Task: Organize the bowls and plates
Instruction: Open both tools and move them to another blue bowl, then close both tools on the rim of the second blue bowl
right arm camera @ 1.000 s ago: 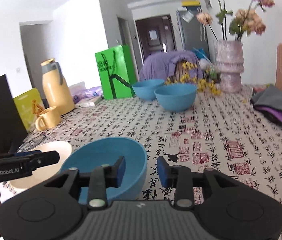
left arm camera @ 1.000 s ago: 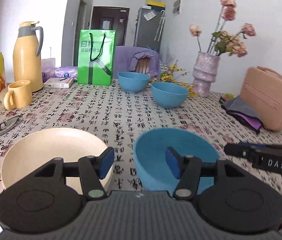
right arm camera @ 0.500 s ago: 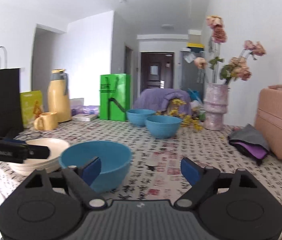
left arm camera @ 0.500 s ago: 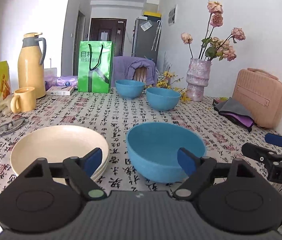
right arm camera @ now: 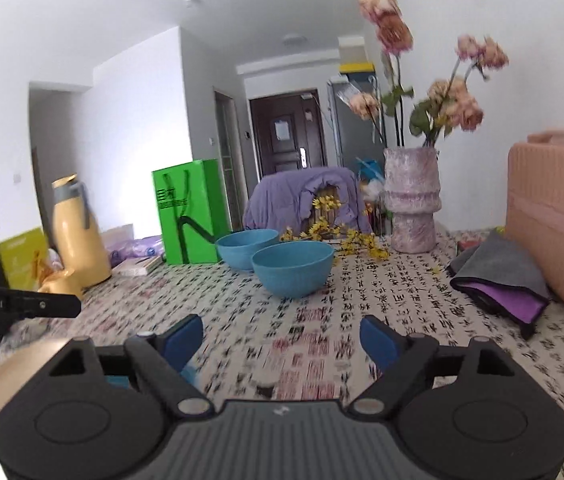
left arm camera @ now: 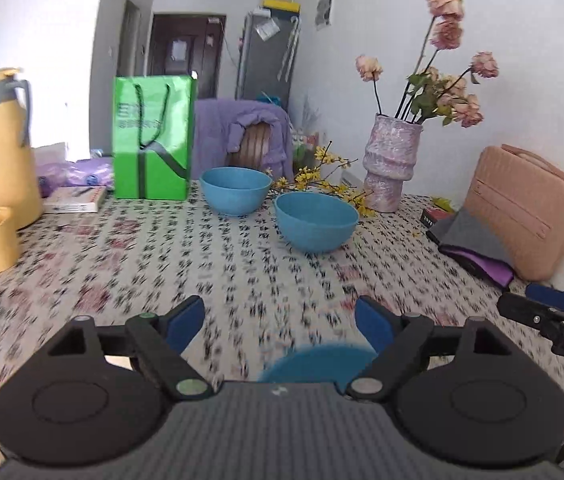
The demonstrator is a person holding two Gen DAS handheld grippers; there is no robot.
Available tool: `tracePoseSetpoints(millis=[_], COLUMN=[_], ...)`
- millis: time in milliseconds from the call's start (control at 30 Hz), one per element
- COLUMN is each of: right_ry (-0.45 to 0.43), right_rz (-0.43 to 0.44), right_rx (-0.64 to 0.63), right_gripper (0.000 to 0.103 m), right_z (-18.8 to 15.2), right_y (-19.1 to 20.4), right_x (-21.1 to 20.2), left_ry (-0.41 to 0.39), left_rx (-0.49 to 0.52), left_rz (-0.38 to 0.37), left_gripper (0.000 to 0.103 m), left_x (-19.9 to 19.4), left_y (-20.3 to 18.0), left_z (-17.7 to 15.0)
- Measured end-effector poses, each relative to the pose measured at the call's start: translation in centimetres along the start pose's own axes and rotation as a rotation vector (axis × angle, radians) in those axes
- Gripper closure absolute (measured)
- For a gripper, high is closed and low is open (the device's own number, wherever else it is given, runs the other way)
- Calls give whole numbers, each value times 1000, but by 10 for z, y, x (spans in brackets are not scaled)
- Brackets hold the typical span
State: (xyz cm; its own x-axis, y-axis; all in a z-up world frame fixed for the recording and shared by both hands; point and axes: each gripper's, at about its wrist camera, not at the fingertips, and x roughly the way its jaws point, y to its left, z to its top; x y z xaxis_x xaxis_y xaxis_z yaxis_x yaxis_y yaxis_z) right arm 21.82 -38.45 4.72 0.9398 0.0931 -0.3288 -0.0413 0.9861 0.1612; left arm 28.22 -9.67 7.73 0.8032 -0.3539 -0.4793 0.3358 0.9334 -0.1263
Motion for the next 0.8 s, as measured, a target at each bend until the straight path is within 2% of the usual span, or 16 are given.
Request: tracePoseSetpoints(millis=[167,233,367,400,433,500,567,733,767,800], right_ry=[42,67,111,130,148,189,217,269,278,284], right_rz=[-5,-3,-7,-3,3,11,3,-42,-39,-35], right_rx=[75,120,157,163,171,200,206,202,205,206], right_gripper=[20,23,29,33,36,44,47,57,60,66], right_z=[35,47,66,70,72,76,78,73,72,70], right_y=[-29,-41,-58,-61,-65,-71,-73,-73,-74,-74], right_x=[74,106,173,193,212,250,283,336,342,348], left_ry=[61,104,179,198,222,257,275,274,287,300], left_rx=[-13,-42,-84,-105,-133,-172,-206,-223,-227,-231], left_rz=[-40,-46,-106,-107,-107,-127,-124,-138,-136,-134], left_gripper=[26,32,37,42,43,48,50,53,59,71], left_x=[77,111,184,202,222,258,289,336,343,350], left_y=[15,23,34,36,38,43,46,44,45,45], left_z=[51,69,97,103,108,113,115,110,109,107])
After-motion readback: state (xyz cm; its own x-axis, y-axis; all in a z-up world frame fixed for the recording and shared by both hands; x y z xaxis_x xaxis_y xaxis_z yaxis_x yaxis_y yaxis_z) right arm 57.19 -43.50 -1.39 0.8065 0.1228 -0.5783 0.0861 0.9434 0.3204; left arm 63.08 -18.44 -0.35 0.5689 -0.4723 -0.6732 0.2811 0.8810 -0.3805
